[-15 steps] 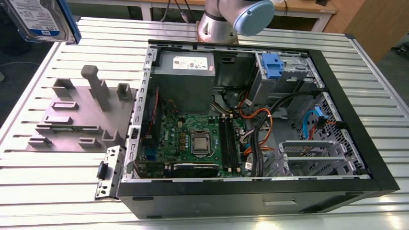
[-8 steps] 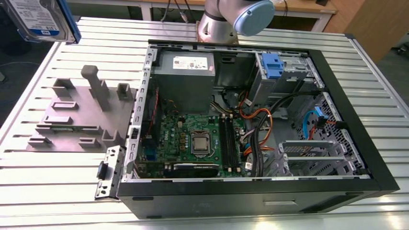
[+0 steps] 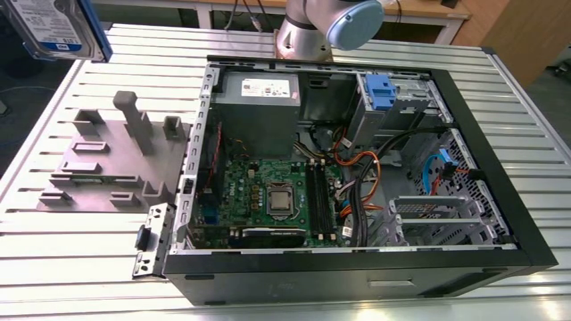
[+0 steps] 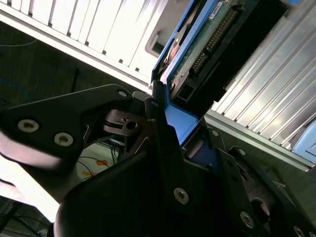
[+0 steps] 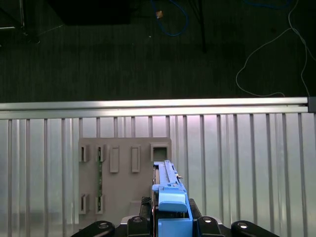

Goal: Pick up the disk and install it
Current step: 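Pick up the disk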

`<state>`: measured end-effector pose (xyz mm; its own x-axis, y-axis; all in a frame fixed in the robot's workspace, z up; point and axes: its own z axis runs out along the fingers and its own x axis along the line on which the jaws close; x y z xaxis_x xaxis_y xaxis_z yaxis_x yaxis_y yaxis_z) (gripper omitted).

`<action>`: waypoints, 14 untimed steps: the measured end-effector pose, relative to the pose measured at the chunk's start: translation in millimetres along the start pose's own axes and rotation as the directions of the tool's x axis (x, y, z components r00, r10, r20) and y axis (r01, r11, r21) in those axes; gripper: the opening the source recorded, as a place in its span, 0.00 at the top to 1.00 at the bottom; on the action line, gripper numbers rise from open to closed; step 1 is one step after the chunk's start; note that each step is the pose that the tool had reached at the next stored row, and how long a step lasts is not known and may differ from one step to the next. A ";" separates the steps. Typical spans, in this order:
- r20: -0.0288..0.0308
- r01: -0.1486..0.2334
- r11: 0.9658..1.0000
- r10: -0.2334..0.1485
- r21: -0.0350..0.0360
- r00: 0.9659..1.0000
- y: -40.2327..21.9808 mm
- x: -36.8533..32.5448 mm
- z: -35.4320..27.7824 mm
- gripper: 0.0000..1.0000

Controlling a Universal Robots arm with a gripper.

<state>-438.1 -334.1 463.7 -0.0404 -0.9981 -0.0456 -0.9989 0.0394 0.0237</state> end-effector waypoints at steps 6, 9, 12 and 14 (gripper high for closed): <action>0.000 0.000 1.000 0.000 0.000 1.000 0.0 1.3 0.0 0.63; 0.000 0.000 1.000 0.000 0.000 1.000 0.0 1.4 -0.1 0.63; 0.000 0.000 1.000 0.000 0.000 1.000 -0.2 4.7 -0.2 0.63; 0.000 0.000 1.000 0.000 0.000 1.000 -0.2 4.7 -0.2 0.63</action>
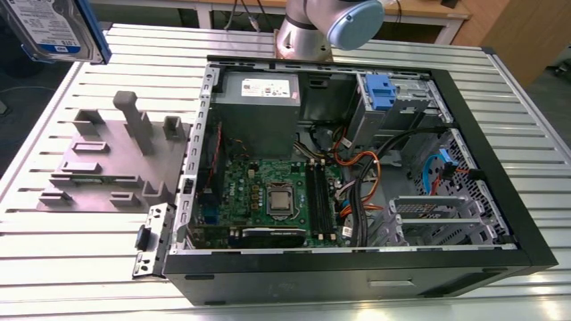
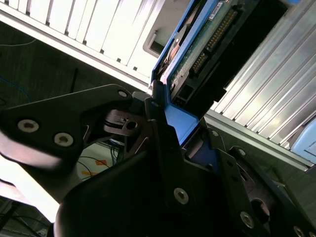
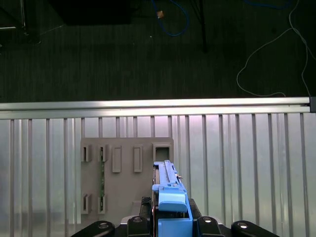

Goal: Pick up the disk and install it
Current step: 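Pick up the disk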

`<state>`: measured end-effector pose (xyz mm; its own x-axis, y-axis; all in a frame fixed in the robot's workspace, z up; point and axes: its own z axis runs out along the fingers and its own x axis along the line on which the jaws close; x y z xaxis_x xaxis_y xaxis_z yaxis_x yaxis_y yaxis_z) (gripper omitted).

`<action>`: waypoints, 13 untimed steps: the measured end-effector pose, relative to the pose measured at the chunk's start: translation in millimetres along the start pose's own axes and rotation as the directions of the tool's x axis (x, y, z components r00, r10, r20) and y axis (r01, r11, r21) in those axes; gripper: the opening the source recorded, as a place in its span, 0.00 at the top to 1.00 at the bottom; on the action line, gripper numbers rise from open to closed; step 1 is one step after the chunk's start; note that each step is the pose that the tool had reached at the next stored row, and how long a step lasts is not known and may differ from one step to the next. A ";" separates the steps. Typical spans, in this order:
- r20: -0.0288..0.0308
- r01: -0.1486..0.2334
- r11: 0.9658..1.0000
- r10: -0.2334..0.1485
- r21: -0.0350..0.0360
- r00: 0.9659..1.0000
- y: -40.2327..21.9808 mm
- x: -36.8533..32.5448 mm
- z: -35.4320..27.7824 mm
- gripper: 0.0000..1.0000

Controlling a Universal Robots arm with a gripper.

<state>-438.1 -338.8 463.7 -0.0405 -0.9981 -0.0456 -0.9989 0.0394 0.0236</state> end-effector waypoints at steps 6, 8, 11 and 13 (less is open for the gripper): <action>0.000 0.000 1.000 0.000 0.000 1.000 0.0 1.1 0.0 0.63; 0.000 0.000 1.000 0.000 0.000 1.000 -0.1 2.7 -0.1 0.63; 0.000 0.000 1.000 0.000 0.000 1.000 -0.2 5.5 -0.2 0.63; 0.000 0.000 1.000 0.000 0.000 1.000 -0.2 6.7 -0.3 0.63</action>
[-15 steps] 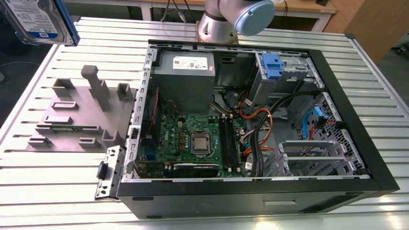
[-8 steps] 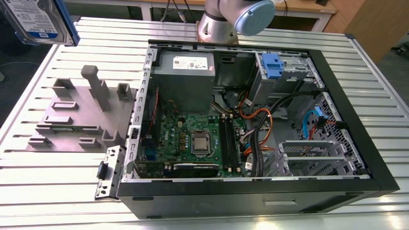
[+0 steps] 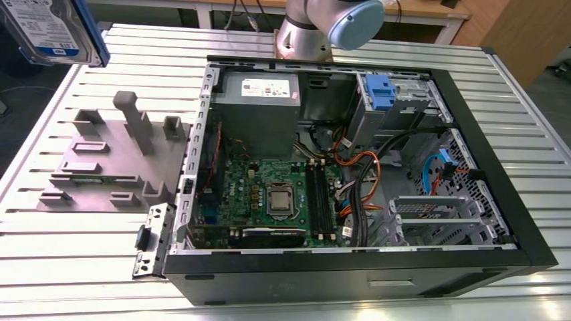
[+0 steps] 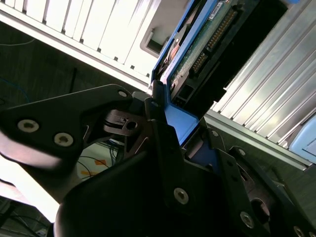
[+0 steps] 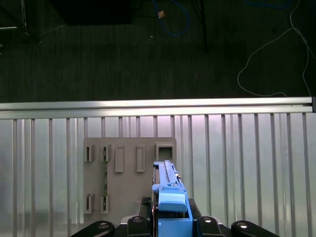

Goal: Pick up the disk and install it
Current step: 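Pick up the disk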

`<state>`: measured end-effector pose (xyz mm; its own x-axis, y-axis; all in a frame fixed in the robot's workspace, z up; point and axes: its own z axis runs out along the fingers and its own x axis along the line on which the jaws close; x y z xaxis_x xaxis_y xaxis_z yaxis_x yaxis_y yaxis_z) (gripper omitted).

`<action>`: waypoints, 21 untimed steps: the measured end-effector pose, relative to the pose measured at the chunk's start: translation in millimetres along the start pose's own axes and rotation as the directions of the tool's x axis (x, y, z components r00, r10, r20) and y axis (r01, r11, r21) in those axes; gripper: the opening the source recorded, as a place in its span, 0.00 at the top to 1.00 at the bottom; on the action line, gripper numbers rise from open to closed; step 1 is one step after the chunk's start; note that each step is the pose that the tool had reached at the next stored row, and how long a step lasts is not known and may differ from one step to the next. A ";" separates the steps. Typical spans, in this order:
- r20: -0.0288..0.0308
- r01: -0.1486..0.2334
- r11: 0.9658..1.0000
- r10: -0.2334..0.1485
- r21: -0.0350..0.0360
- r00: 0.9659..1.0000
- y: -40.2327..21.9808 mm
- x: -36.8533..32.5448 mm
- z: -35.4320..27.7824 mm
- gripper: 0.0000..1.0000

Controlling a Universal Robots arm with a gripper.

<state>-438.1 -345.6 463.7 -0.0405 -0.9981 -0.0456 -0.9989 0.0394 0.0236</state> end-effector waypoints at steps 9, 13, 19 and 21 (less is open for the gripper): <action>-0.001 0.000 1.000 0.000 0.000 1.000 -0.2 4.8 -0.2 0.63; -0.001 0.000 1.000 0.000 0.000 1.000 -0.2 5.0 -0.2 0.63; -0.001 0.000 1.000 0.000 0.000 1.000 -0.2 5.0 -0.8 0.63; -0.001 0.000 1.000 0.000 0.000 1.000 -0.1 5.0 -1.5 0.63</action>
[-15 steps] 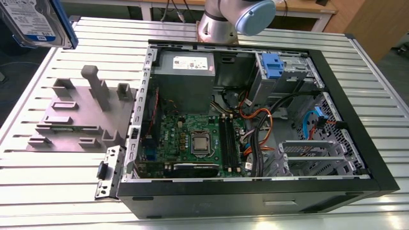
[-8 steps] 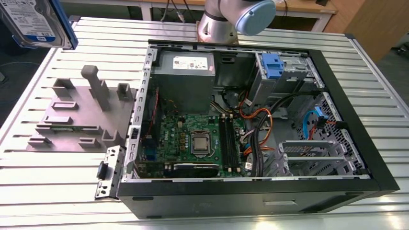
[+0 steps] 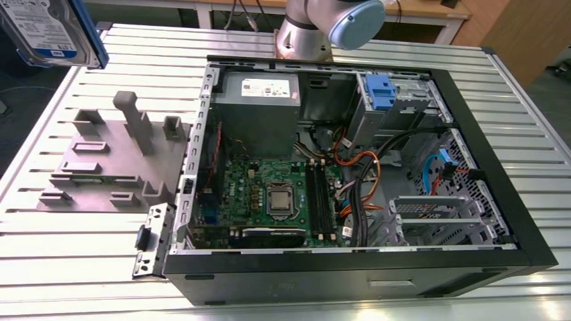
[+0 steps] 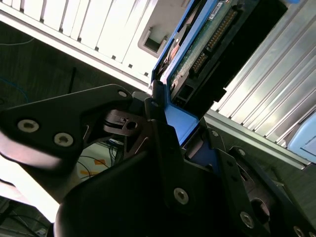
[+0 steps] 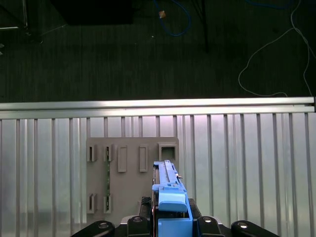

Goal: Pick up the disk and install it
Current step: 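Pick up the disk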

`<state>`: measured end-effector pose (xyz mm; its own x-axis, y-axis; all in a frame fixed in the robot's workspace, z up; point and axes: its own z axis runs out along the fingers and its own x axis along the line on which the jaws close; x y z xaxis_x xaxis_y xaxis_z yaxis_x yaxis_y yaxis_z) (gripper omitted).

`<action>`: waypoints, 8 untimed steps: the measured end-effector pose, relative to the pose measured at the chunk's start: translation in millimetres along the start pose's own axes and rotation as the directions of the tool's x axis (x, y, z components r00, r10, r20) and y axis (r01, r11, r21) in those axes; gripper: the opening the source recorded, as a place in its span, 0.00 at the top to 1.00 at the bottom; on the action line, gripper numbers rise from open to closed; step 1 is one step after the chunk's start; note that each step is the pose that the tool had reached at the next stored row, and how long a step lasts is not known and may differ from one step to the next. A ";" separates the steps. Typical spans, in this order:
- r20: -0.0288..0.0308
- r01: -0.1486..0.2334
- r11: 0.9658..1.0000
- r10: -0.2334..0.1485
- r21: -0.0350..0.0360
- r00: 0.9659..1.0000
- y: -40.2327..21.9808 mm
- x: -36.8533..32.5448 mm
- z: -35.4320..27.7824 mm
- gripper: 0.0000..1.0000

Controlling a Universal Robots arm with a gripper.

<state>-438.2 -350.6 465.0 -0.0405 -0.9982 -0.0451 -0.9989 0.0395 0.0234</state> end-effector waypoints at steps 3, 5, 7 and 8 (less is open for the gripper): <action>0.000 0.000 1.000 0.000 0.000 1.000 0.0 -0.1 -3.0 0.63; 0.000 0.000 1.000 0.000 0.000 1.000 0.1 -0.3 -6.4 0.63; 0.000 0.000 1.000 0.000 0.000 1.000 0.2 -0.5 -10.2 0.63; 0.000 0.000 1.000 0.000 0.000 1.000 0.3 -0.5 -12.0 0.63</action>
<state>-438.1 -350.6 477.0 -0.0405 -0.9982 -0.0450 -0.9989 0.0394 0.0235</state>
